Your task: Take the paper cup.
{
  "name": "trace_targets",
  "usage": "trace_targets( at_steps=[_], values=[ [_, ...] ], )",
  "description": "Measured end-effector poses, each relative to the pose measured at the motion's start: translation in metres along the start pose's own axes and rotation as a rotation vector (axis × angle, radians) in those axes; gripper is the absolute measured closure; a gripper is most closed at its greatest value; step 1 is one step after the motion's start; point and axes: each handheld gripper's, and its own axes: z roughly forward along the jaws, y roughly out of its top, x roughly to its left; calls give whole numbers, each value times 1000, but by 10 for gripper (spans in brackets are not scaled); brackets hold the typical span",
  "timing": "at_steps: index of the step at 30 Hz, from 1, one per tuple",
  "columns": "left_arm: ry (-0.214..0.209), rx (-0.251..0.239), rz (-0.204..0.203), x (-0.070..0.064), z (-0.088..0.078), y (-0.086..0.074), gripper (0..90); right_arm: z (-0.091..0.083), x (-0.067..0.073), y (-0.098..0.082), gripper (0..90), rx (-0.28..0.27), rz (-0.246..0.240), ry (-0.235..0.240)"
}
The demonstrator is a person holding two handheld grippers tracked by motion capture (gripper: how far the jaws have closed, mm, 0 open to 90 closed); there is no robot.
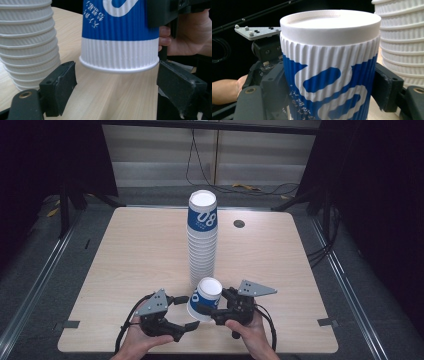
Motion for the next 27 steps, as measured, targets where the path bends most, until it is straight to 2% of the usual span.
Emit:
trace_targets(
  at_steps=[12, 27],
  values=[
    [-14, 13, -17, 1, 4, -2, 133, 7, 3, -5, 252, 16, 4, 11],
    [-45, 24, -75, 4, 9, -4, 109, 18, 11, -10, 252, 19, -19, 31]
  ],
)
